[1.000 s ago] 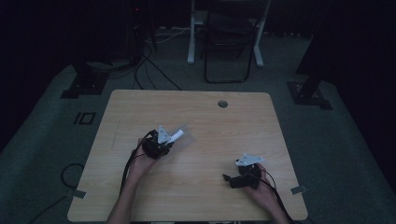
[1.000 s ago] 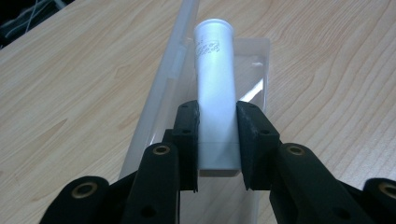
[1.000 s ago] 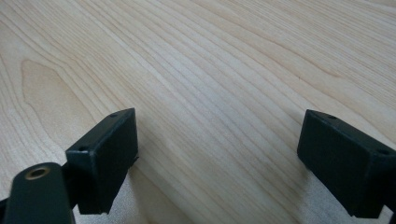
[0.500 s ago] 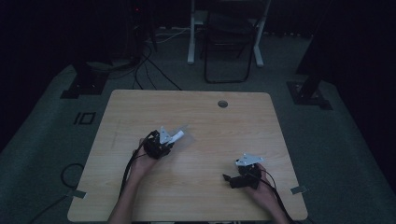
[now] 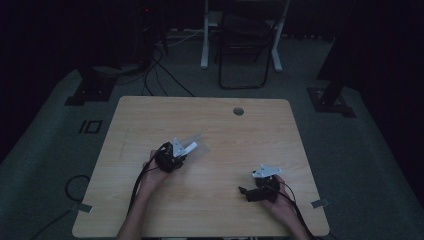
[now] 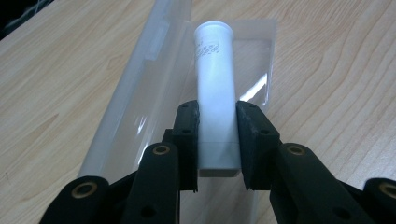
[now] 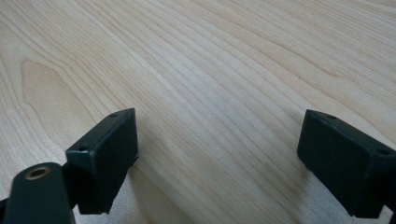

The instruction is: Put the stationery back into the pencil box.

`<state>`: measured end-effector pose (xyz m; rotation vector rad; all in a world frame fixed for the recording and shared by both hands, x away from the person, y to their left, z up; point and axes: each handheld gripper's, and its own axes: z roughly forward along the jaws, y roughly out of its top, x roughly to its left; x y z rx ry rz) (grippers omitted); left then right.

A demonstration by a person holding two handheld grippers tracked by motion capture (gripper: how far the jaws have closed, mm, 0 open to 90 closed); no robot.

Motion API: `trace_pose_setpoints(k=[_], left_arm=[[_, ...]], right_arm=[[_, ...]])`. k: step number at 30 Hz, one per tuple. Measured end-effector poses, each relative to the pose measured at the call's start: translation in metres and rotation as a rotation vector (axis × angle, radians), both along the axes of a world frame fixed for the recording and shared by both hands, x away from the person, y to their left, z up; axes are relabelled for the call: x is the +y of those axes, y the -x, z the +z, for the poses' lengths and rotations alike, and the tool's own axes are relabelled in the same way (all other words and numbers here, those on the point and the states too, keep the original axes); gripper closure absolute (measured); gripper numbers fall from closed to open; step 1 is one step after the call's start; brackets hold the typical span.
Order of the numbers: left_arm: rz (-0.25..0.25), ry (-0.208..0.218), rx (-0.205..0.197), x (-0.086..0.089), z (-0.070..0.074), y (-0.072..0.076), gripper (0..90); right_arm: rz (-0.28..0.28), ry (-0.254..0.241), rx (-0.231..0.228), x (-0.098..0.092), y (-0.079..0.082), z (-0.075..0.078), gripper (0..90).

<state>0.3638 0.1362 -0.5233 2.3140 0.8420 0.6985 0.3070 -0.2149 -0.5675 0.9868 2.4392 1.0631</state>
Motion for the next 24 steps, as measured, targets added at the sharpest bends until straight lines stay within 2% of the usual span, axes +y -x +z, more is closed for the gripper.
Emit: trace_pose_setpoints(k=[3, 11, 24], left_arm=[[0.000, -0.016, 0.006, 0.0000, -0.0032, -0.0005, 71.1], [0.013, -0.028, 0.020, 0.0007, -0.0089, -0.0029, 71.0], [0.023, -0.044, 0.000, 0.0024, -0.0072, 0.0013, 64.5]], right_arm=[[0.000, 0.000, 0.000, 0.0000, 0.0000, 0.0000, 12.3], [0.000, 0.000, 0.000, 0.0000, 0.0000, 0.0000, 12.3], [0.000, 0.000, 0.000, 0.0000, 0.0000, 0.0000, 12.3]])
